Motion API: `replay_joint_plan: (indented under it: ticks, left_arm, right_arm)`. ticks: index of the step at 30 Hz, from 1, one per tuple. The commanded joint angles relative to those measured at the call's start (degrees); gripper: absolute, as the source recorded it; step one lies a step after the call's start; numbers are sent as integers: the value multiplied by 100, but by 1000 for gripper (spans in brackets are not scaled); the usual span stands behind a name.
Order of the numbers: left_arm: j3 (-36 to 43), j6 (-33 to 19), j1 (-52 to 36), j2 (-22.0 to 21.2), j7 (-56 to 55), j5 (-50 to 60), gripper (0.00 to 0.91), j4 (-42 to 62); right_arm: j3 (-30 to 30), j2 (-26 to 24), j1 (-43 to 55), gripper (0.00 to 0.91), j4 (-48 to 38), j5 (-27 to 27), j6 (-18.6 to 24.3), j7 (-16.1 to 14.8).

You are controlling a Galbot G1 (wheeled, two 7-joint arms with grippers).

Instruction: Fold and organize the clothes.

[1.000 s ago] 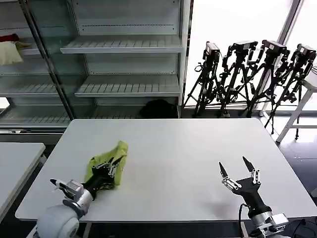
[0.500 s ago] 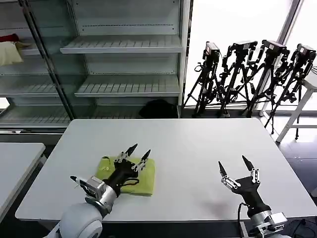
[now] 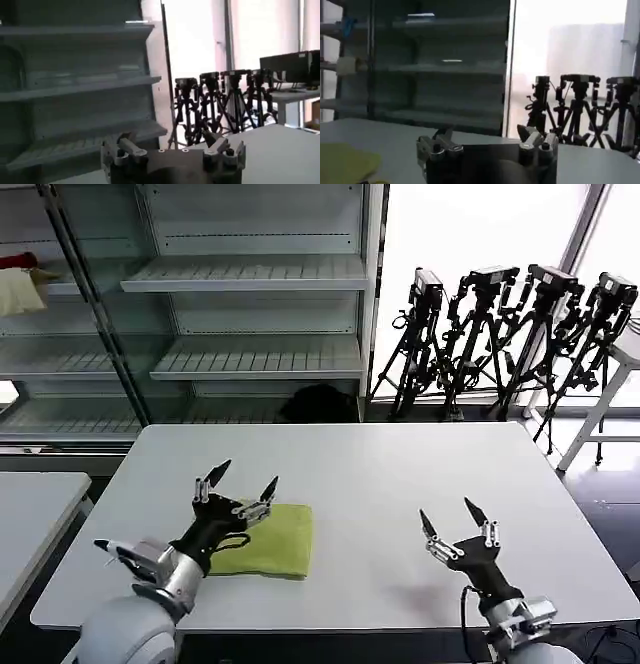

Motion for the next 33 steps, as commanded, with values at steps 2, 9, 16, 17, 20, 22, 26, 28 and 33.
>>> replay_joint_plan:
  ticks: [2, 9, 16, 17, 20, 22, 26, 28, 33]
  left_arm:
    - [-1123, 176, 1444, -538, 360, 691, 907, -442]
    - [-1003, 118, 1515, -894, 401, 905, 907, -371]
    - [-1078, 43, 1589, -876, 422, 933, 907, -249]
    - [-1072, 35, 1582, -878, 423, 940, 907, -240]
    - [-1046, 19, 1547, -889, 441, 960, 907, -202]
    - [-1027, 18, 1519, -899, 447, 963, 907, -168]
    - [-1028, -13, 1512, -900, 482, 979, 907, -107]
    - [-1037, -30, 1516, -894, 484, 990, 907, -88]
    - [-1062, -28, 1518, -875, 526, 1006, 907, -64]
  right_arm:
    - [-2284, 633, 2401, 907, -84, 1955, -3003, 304]
    - [-2825, 1514, 3153, 907, -1054, 2281, -3290, 655]
    - [-2889, 1758, 3257, 907, -1575, 2119, -3284, 568]
    - [-2890, 1796, 3298, 907, -1627, 2049, -3271, 550]
    - [-2947, 1842, 3394, 907, -1721, 1863, -3172, 490]
    - [-2973, 1883, 3467, 907, -1795, 1734, -3125, 449]
    - [-3004, 2006, 3551, 826, -1995, 1621, -3008, 439]
    - [-3018, 2045, 3544, 756, -2062, 1587, -2970, 434]
    - [-3005, 2014, 3486, 383, -2107, 1525, -2817, 384]
